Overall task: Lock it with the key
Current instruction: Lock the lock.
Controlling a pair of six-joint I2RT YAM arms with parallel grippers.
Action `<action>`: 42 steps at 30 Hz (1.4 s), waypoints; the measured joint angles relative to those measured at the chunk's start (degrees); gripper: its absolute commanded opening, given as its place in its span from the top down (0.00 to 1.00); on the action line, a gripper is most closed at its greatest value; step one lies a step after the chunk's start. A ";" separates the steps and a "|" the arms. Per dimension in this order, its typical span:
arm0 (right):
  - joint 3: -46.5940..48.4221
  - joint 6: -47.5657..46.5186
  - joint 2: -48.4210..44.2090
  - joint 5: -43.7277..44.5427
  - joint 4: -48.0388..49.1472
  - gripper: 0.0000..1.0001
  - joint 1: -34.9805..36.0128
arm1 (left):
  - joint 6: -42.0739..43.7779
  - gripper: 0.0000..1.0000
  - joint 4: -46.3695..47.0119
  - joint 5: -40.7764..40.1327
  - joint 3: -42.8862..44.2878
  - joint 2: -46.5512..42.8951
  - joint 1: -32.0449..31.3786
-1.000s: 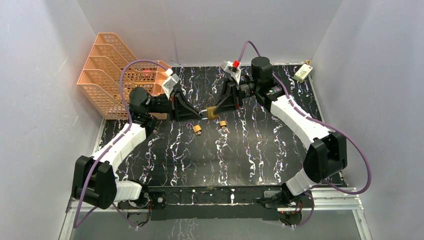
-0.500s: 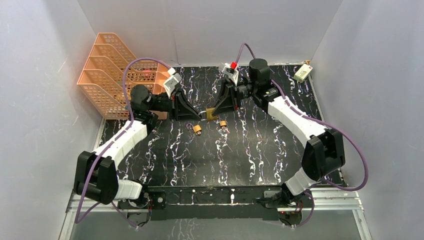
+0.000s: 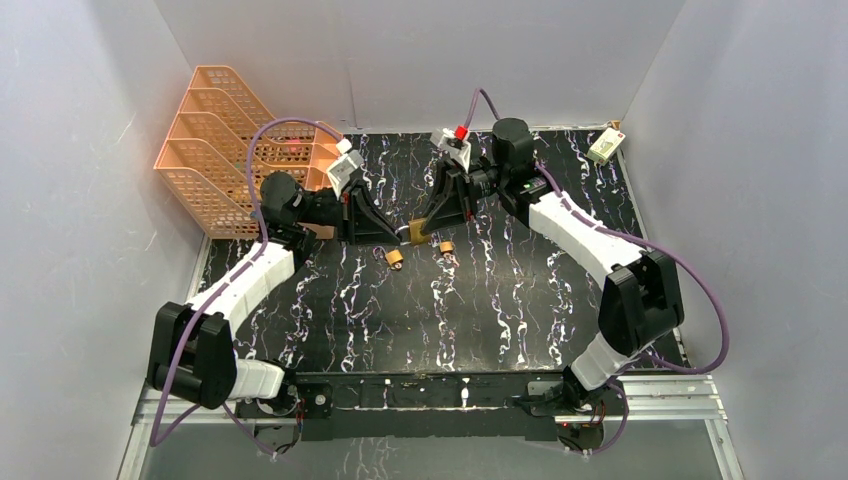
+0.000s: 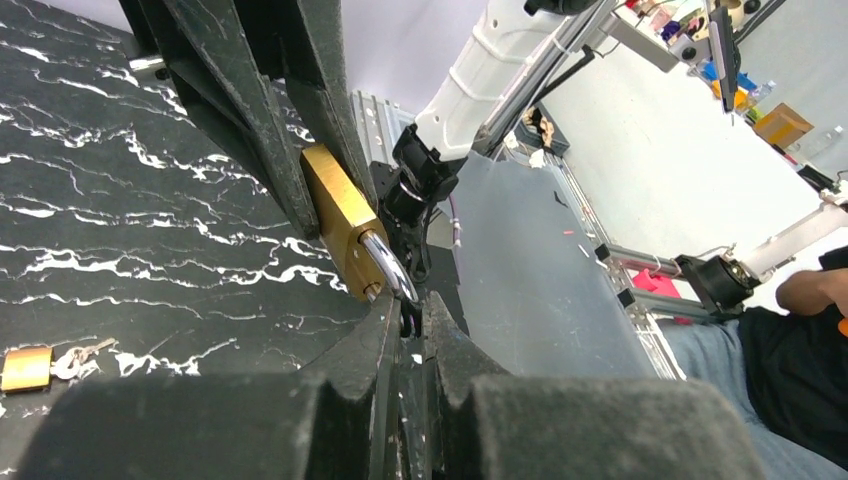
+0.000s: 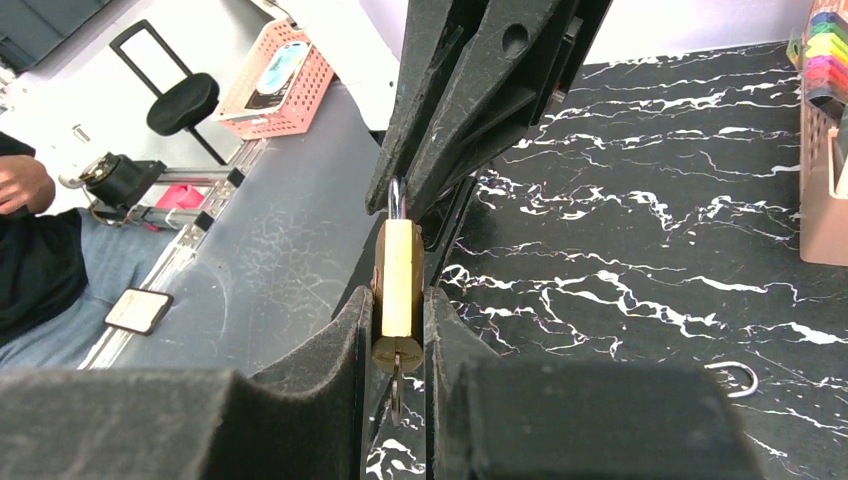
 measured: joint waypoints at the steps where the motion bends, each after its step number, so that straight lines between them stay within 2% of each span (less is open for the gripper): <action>1: 0.02 0.09 0.15 -0.20 0.26 1.00 0.22 | -0.11 1.00 0.09 0.35 -0.39 -0.02 0.00; 24: 0.42 -0.07 1.36 -0.72 -0.39 1.00 0.83 | 0.57 1.00 0.09 0.00 -2.43 -0.66 0.02; 36: 0.72 -2.54 1.36 -0.35 -4.02 1.00 1.03 | 1.14 1.00 -1.44 -0.83 -3.19 -1.70 0.02; 37: 1.05 -2.95 1.36 -0.35 -4.59 0.97 1.07 | 1.22 1.00 -1.77 -0.94 -3.19 -1.97 0.02; 39: 1.75 -3.80 1.36 -0.33 -5.88 0.70 1.14 | 1.42 1.00 -2.29 -1.42 -3.19 -2.60 0.07; 42: 3.26 -5.53 1.27 1.22 -8.48 0.51 1.46 | 2.14 1.00 -3.23 -3.61 -3.19 -3.85 0.24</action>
